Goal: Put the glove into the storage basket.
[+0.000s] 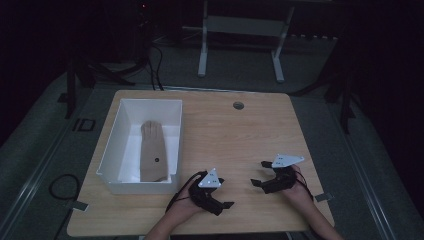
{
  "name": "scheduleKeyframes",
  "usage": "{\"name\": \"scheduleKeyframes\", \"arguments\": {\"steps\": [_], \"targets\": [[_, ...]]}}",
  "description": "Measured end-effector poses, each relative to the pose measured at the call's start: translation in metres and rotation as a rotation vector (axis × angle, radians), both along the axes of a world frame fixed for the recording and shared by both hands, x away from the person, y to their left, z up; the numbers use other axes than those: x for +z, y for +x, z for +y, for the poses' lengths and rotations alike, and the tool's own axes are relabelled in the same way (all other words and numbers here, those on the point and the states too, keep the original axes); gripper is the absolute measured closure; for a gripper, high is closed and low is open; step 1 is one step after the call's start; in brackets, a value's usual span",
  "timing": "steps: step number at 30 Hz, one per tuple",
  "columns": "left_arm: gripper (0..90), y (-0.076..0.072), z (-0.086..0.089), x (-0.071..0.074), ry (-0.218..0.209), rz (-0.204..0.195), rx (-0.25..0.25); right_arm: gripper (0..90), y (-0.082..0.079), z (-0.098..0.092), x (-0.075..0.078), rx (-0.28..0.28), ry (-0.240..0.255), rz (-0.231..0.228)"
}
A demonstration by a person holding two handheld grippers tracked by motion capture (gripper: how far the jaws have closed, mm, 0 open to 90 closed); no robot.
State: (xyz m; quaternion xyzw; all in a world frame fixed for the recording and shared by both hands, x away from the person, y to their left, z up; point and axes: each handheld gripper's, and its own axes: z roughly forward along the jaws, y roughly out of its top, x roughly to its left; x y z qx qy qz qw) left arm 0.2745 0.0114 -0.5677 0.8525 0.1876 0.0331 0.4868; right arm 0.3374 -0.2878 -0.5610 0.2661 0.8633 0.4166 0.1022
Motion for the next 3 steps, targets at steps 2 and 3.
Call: {"name": "scheduleKeyframes", "arguments": {"steps": [2, 3], "targets": [[15.4, 0.0000, -0.0001, -0.0001, 0.000, -0.001, -0.004, 11.3, 0.0004, -0.0005, -0.0002, -0.004, 0.005, 0.000], [15.4, 0.0000, -0.0001, -0.0001, 0.000, -0.001, -0.004, 11.3, 0.0005, -0.0007, -0.0003, -0.003, 0.006, 0.000]]}}
